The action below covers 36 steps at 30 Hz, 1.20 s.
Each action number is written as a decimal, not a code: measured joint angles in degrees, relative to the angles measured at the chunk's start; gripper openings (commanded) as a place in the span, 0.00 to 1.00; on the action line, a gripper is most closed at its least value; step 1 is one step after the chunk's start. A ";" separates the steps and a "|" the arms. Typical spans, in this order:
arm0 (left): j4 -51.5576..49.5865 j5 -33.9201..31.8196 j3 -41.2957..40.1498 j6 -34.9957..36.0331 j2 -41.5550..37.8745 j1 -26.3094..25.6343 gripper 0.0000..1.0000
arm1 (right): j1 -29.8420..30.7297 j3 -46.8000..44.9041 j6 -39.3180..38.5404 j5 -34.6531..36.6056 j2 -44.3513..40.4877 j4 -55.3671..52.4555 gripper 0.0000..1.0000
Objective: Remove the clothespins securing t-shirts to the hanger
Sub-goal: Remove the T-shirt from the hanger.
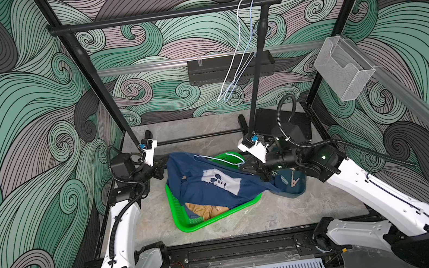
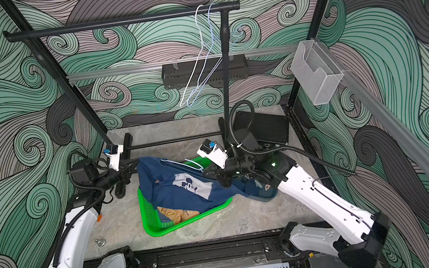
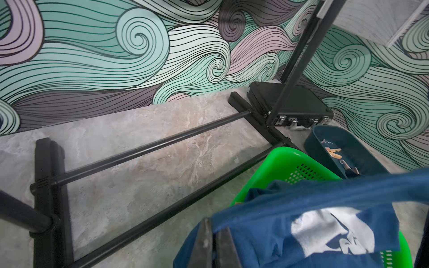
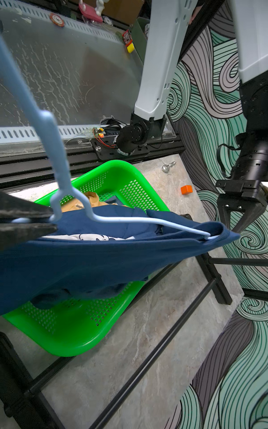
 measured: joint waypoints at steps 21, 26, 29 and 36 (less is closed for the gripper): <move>-4.20 -0.02 3.98 -4.07 0.52 2.43 0.00 | -4.87 -2.64 7.34 -7.19 -6.82 8.74 0.00; -0.57 1.01 3.91 -10.40 -2.69 2.64 0.00 | -1.62 0.31 10.38 -5.66 -3.50 12.83 0.00; 0.37 -0.07 5.31 -14.27 -4.24 2.69 0.00 | 2.71 2.67 11.52 -3.43 -1.09 16.11 0.00; -1.07 -4.37 16.65 -16.41 -3.45 3.54 0.00 | 8.24 12.20 12.52 0.26 6.25 22.29 0.00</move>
